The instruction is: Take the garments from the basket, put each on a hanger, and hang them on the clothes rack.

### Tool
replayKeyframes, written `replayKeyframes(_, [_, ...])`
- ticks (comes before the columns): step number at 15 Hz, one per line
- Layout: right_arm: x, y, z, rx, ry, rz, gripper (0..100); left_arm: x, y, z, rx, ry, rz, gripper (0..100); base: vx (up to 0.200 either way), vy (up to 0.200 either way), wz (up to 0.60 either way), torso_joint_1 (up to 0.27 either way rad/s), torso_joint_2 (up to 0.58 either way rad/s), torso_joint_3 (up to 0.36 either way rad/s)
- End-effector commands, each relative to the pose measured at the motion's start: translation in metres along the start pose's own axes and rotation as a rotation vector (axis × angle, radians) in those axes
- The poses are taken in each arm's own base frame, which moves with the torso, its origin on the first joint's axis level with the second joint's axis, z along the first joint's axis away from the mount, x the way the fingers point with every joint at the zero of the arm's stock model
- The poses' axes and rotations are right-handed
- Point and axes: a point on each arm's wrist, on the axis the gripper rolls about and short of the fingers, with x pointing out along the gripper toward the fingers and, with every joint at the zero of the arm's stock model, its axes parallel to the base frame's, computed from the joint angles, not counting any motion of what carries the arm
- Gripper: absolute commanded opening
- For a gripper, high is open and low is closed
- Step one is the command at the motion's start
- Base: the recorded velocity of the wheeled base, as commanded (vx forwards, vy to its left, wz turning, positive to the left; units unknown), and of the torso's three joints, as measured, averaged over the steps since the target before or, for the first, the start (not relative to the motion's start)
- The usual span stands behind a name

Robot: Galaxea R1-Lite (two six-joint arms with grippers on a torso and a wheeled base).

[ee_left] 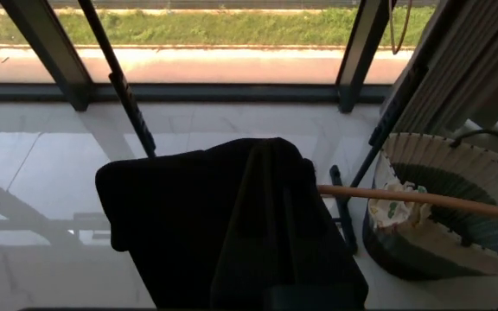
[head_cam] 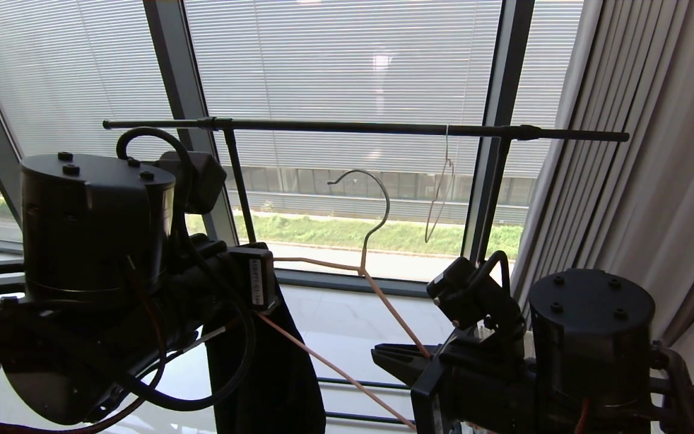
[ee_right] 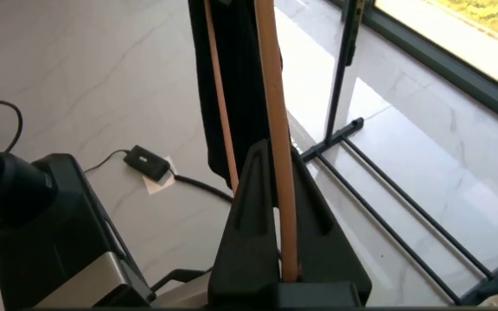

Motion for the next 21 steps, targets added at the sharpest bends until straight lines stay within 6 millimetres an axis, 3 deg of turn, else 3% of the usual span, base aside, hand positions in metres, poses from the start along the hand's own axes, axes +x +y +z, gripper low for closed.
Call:
replayKeyframes(1, [0.007, 0.003, -0.001, -0.003, 0.007, 0.006, 0, -0.003, -0.009, -0.001, -0.001, 0.000, -0.037, 0, 0.000, 0.000, 0.00, 0.000, 0.00, 0.000])
replayKeyframes(5, [0.007, 0.005, -0.004, -0.006, 0.010, -0.016, 0, 0.007, -0.011, 0.004, -0.031, -0.018, 0.061, 0, 0.000, 0.000, 0.00, 0.000, 0.00, 0.000])
replayKeyframes(11, [-0.002, -0.001, -0.008, -0.005, -0.011, -0.156, 0, 0.029, 0.009, 0.018, -0.085, -0.045, 0.232, 0, 0.000, 0.000, 0.00, 0.000, 0.00, 0.000])
replayKeyframes(17, [-0.008, -0.006, -0.001, 0.004, -0.047, -0.195, 0, 0.029, 0.009, 0.019, -0.084, -0.048, 0.232, 0, 0.000, 0.000, 0.00, 0.000, 0.00, 0.000])
replayKeyframes(21, [0.001, -0.007, -0.004, 0.001, -0.026, -0.199, 0, 0.020, -0.007, 0.022, -0.076, -0.064, 0.166, 0, 0.000, 0.000, 0.00, 0.000, 0.00, 0.000])
